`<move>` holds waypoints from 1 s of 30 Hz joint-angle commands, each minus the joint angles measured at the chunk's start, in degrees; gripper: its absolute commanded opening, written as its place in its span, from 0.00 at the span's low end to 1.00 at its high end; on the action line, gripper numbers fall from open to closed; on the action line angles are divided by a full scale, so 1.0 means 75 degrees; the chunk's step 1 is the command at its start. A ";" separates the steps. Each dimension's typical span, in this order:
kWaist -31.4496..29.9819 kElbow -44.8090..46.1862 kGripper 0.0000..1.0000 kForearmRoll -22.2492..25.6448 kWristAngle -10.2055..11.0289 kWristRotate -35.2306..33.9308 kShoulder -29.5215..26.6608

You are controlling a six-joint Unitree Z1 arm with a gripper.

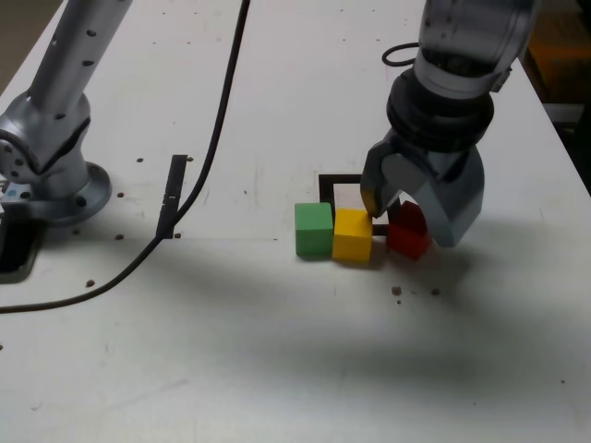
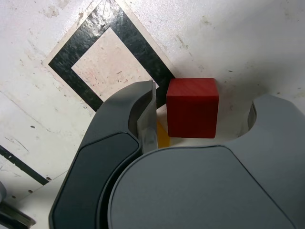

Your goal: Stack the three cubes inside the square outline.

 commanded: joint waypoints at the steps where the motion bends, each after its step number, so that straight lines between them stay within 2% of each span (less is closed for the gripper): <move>1: -0.0017 0.0075 0.71 -0.0037 0.0012 -0.0009 0.0186; 5: -0.0017 0.0017 0.71 -0.0006 0.0070 -0.0034 0.0178; 15: 0.0026 -0.0341 0.71 0.0421 0.0510 -0.0118 -0.0073; 30: 0.0042 -0.0379 0.71 0.0456 0.0461 -0.0137 0.0097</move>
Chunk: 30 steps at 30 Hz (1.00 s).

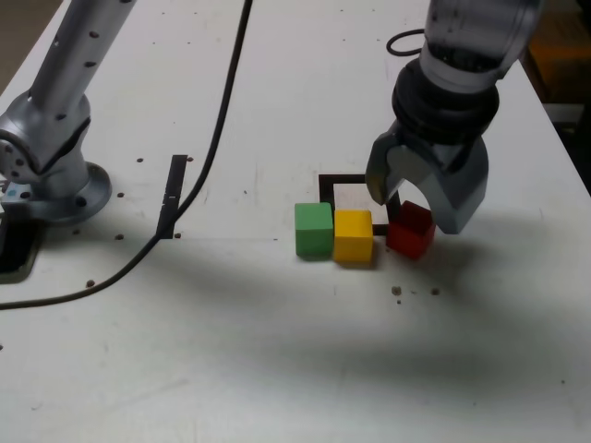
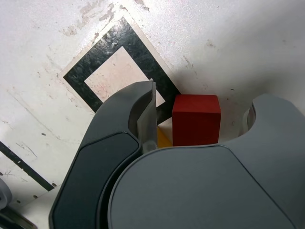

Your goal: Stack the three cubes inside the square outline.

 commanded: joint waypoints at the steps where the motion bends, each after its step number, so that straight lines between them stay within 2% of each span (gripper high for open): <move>1: 0.0011 -0.0009 0.71 -0.0019 -0.0015 -0.0024 0.0077; 13: 0.0011 -0.0140 0.71 -0.0103 -0.0097 -0.0032 0.0297; 19: 0.0005 -0.0127 0.68 -0.0178 -0.0113 -0.0032 0.0320; 23: -0.0008 -0.0004 0.60 -0.0313 -0.0103 -0.0032 0.0326; 30: -0.0012 0.0187 0.38 -0.0514 -0.0158 -0.0032 0.0326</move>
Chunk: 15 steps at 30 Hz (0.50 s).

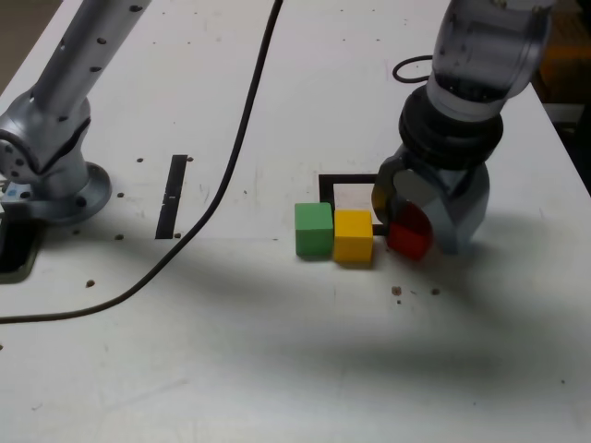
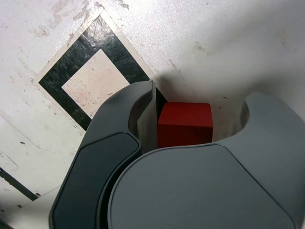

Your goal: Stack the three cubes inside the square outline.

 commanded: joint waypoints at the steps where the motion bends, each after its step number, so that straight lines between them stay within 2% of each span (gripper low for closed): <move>1: -0.0011 0.0030 0.34 -0.0046 -0.0028 -0.0014 0.0029; 7: -0.0031 0.0007 0.18 -0.0087 -0.0035 -0.0014 0.0029; 15: -0.0032 -0.0026 0.15 0.0170 0.0067 -0.0195 -0.0108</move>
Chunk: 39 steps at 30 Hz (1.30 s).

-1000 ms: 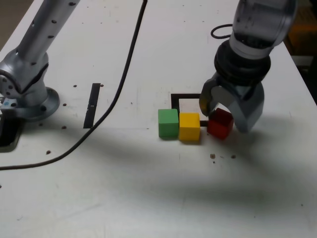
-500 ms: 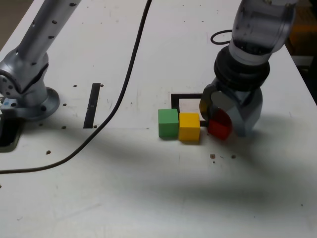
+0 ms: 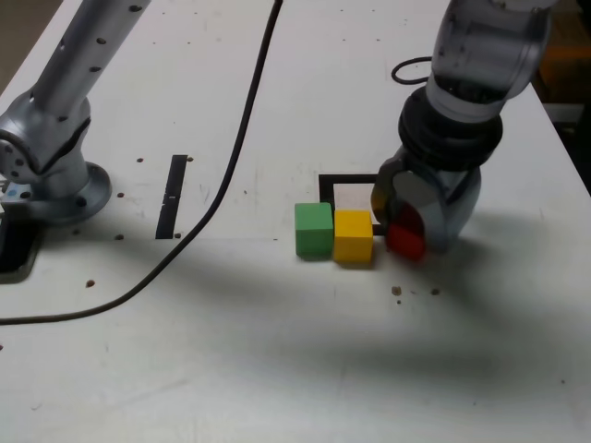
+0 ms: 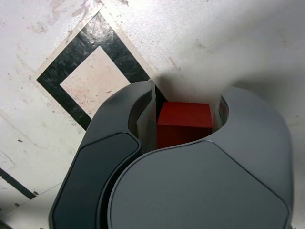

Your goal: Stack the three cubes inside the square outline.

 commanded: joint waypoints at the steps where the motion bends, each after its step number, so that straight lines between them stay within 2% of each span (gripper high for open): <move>1: -0.0007 -0.0076 0.15 0.0209 0.0106 -0.0151 -0.0155; 9: 0.0398 -0.0497 0.15 0.0973 0.0378 -0.0652 -0.0791; 14: 0.0904 -0.0602 0.15 0.1173 0.0357 -0.0743 -0.0949; 19: 0.1431 -0.0421 0.15 0.1164 0.0218 -0.0844 -0.0865; 23: 0.1722 -0.0132 0.15 0.1101 0.0006 -0.1030 -0.0751; 27: 0.1917 0.0626 0.15 0.0894 -0.0583 -0.1610 -0.0668; 31: 0.1913 0.0904 0.16 0.0851 -0.0890 -0.2029 -0.0690; 39: 0.1800 0.0865 0.16 0.0879 -0.1208 -0.2683 -0.0763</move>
